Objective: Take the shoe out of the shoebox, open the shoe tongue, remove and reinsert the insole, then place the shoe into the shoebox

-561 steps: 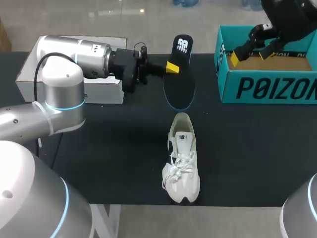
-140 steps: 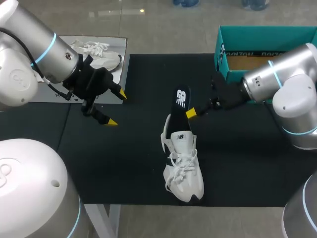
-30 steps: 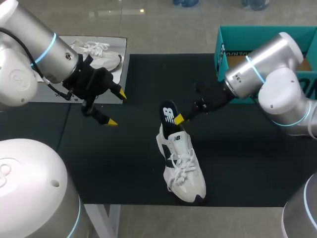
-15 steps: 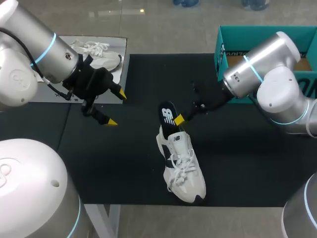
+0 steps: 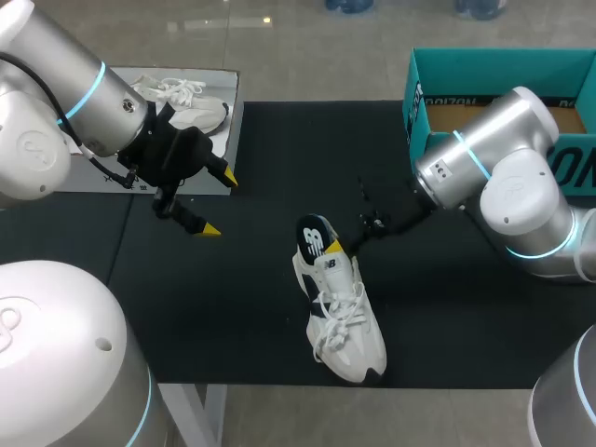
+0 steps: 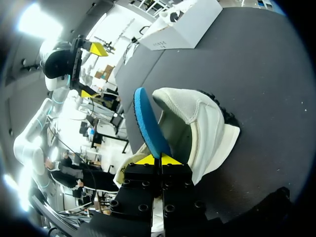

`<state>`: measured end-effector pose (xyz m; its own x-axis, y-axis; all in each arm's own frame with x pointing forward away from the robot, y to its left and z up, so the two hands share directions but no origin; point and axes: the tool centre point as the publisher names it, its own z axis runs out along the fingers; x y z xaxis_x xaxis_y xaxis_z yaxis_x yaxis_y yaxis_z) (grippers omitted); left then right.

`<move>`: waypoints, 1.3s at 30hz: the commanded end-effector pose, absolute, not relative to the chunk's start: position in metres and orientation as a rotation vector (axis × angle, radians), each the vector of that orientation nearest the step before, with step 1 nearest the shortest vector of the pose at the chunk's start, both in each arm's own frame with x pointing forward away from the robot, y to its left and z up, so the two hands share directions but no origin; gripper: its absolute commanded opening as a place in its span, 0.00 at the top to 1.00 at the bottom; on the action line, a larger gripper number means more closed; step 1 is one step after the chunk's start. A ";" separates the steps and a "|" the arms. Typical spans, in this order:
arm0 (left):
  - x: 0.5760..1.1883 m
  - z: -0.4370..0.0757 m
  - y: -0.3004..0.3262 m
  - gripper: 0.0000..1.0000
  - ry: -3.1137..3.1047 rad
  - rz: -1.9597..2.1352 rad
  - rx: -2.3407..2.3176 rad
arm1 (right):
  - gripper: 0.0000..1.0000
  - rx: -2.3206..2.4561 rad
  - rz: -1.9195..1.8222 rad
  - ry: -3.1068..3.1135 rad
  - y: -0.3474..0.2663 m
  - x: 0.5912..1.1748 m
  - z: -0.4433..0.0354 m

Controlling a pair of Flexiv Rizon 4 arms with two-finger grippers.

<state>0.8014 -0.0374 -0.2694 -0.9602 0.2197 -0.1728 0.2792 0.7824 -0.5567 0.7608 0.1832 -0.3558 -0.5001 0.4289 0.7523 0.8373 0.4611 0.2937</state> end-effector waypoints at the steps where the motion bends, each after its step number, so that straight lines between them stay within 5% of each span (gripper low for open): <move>1: 0.802 -0.269 -0.038 0.00 2.875 -0.917 0.404 | 1.00 -1.069 -0.879 -2.114 0.183 0.756 -0.361; 3: 0.802 -0.269 -0.038 0.00 2.875 -0.917 0.404 | 1.00 -1.074 -0.879 -2.117 0.181 0.759 -0.359; 4: 0.802 -0.269 -0.038 0.00 2.875 -0.917 0.404 | 0.84 -1.077 -0.881 -2.123 0.181 0.761 -0.358; 8: 0.802 -0.269 -0.038 0.00 2.875 -0.917 0.404 | 0.77 -1.079 -0.894 -2.149 0.178 0.770 -0.349; 29: 0.802 -0.269 -0.038 0.00 2.875 -0.917 0.404 | 0.69 -1.039 -0.893 -2.211 0.183 0.800 -0.338; 33: 0.802 -0.269 -0.038 0.00 2.875 -0.917 0.404 | 0.71 -1.027 -0.888 -2.212 0.187 0.801 -0.339; 37: 0.802 -0.269 -0.038 0.00 2.875 -0.917 0.404 | 1.00 -1.022 -0.890 -2.210 0.186 0.800 -0.340; 39: 0.802 -0.269 -0.038 0.00 2.875 -0.917 0.404 | 1.00 -1.022 -0.892 -2.208 0.185 0.800 -0.341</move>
